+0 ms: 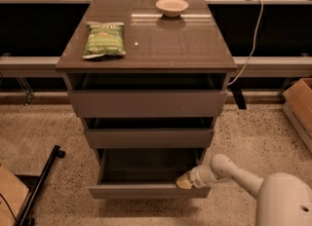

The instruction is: Open bottom drawer

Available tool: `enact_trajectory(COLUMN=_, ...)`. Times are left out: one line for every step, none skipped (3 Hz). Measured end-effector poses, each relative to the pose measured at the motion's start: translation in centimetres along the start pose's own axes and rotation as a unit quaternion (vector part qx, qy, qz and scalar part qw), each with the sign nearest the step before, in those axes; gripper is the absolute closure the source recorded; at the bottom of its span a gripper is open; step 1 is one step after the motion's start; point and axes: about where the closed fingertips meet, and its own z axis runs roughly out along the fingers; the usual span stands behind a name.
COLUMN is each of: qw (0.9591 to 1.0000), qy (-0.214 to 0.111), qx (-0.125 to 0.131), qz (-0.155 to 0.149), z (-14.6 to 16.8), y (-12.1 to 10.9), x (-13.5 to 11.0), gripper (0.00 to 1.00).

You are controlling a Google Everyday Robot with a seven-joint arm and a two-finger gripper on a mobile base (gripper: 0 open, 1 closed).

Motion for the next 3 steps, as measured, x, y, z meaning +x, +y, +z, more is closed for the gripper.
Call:
enact_trajectory(qw=1.0000, qy=0.000, qx=0.000, qz=0.000, z=-0.1, y=0.1, x=-0.1, gripper=0.57)
enact_trajectory(qw=1.0000, qy=0.000, qx=0.000, qz=0.000, z=-0.1, y=0.1, x=-0.1, gripper=0.34)
enact_trajectory(qw=0.9993, qy=0.013, qx=-0.007, qz=0.033, z=-0.5, y=2.4, x=2.0, gripper=0.12)
